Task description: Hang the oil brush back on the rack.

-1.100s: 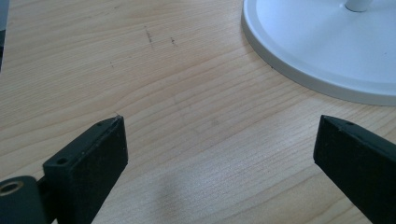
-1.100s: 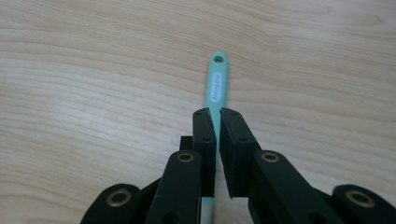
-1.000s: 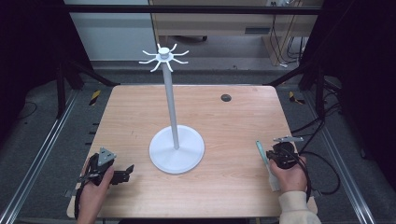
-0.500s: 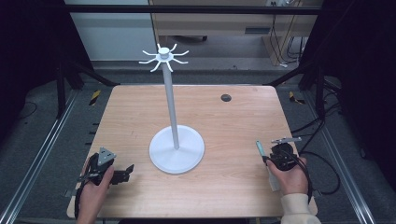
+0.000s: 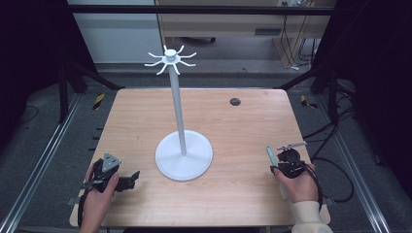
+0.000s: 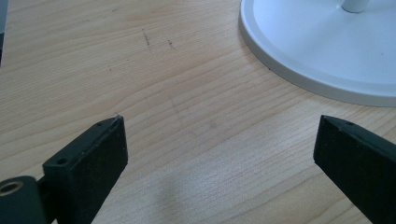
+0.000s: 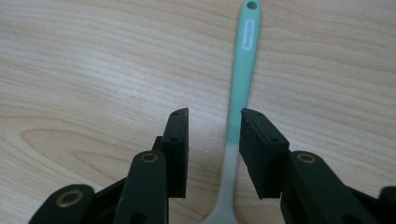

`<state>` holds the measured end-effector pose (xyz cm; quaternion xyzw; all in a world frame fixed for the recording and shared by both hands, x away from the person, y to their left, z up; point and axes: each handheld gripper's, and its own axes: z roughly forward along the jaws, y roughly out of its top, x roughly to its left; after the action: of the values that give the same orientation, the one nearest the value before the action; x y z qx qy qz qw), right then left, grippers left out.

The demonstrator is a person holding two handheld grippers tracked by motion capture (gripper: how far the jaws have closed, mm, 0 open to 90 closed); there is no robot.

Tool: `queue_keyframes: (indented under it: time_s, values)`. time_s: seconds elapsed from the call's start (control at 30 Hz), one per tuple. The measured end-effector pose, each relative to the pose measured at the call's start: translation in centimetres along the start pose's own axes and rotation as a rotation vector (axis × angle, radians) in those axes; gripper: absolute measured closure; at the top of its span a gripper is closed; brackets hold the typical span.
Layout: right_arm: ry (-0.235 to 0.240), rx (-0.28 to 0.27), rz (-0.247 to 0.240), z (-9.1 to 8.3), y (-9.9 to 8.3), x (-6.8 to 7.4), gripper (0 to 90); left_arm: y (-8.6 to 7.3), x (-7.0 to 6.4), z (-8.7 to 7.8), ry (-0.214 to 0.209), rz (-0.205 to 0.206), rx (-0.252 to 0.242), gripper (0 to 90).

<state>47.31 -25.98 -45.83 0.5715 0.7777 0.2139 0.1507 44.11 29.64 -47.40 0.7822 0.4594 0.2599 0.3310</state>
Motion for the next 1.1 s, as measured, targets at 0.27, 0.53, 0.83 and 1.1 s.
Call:
queue_keyframes:
  time_s: [0.27,0.53,0.83,1.1]
  values:
    - [0.007,0.076,0.002,0.4,0.4,-0.2,64.2,0.0,0.0,0.0,0.002,0.001,0.0,2.6]
    - [0.002,0.164,-0.006,1.2,1.0,-0.1,65.2,0.0,-0.1,0.1,0.001,0.005,0.006,2.5]
    - [-0.005,0.181,-0.001,1.2,1.2,-0.8,68.1,-0.2,0.0,0.2,0.0,0.002,0.01,2.6]
    - [0.0,0.203,-0.014,0.6,1.8,-1.3,69.3,-0.1,0.0,0.2,-0.001,0.002,0.008,2.6]
